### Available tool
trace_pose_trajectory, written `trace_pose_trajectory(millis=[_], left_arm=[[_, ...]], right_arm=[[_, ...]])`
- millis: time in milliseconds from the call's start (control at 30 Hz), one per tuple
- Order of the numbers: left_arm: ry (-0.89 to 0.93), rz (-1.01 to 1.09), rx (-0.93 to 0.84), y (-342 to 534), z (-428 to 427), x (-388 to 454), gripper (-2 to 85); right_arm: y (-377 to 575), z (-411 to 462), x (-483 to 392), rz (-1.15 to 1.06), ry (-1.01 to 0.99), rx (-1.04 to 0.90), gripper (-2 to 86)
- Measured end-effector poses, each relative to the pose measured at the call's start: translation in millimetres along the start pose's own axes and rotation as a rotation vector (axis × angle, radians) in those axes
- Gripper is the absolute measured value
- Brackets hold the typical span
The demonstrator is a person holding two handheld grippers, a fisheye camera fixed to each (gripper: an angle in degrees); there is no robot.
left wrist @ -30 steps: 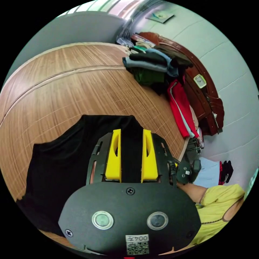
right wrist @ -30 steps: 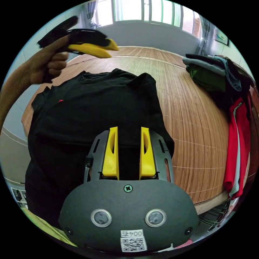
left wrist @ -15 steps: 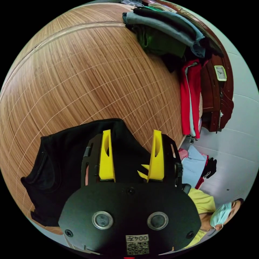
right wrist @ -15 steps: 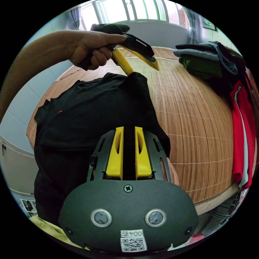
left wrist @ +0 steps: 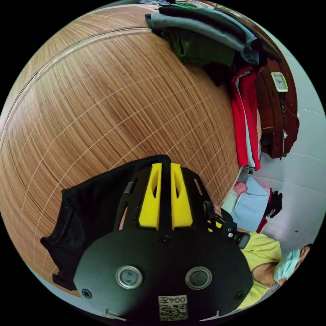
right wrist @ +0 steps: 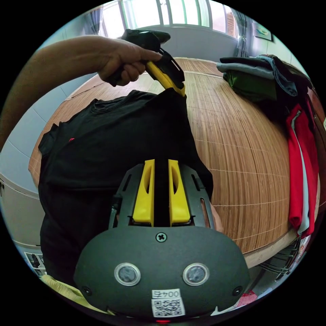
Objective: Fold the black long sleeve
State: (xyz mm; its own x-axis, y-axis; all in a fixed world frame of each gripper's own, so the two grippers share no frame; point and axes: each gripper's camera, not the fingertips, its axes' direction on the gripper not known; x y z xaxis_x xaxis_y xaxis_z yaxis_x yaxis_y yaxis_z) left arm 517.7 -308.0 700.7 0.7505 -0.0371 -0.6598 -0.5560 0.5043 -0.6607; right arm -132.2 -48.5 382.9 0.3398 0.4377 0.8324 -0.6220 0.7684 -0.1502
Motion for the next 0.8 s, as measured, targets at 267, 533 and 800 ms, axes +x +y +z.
trace_pose_trajectory(millis=[267,533,800], left_arm=[[0.109,0.013,0.260,37.1,20.8,-7.9,4.3],[0.098,-0.001,0.617,116.0,-34.1,19.2,9.8],[-0.277,0.159,0.658,181.1,25.5,126.4,1.4]], right_arm=[[-7.4,0.8,16.9,-0.008,0.028,-0.004,5.3],[-13.4,-5.0,37.9,-0.004,0.017,-0.002,5.0],[-21.1,-14.0,57.2,-0.001,0.009,-0.001,5.1]])
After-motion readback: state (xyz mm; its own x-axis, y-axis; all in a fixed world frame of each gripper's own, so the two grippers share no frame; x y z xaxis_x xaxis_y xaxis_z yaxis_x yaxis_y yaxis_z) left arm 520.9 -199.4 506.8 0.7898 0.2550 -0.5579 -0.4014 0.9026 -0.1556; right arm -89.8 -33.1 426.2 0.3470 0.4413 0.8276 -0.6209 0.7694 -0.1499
